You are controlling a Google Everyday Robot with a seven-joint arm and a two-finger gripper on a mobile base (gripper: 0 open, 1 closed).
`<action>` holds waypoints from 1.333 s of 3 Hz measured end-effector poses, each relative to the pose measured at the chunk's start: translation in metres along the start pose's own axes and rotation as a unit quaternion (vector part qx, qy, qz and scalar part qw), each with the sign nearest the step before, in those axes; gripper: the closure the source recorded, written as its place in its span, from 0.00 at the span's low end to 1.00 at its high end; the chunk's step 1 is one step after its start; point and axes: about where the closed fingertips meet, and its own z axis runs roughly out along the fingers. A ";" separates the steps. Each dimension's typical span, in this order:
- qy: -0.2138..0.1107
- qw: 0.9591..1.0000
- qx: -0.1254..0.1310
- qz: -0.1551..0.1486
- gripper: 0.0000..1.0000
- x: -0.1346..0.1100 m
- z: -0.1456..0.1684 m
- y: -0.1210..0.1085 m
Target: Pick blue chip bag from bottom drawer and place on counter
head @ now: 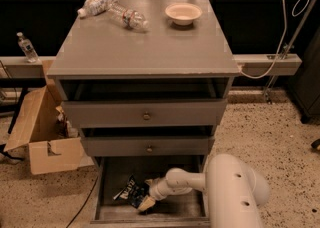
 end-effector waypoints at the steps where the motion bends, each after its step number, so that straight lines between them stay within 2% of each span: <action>1: -0.008 1.000 0.003 0.000 0.42 -0.004 -0.006 0.002; 2: -0.039 0.999 0.006 -0.004 0.72 -0.014 -0.023 0.005; 3: -0.104 0.994 0.007 -0.015 0.97 -0.028 -0.056 0.005; 4: -0.182 0.981 0.013 -0.064 1.00 -0.032 -0.126 -0.003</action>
Offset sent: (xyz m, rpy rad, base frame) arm -0.0004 -0.0112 0.0465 0.1128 -0.0570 -0.0144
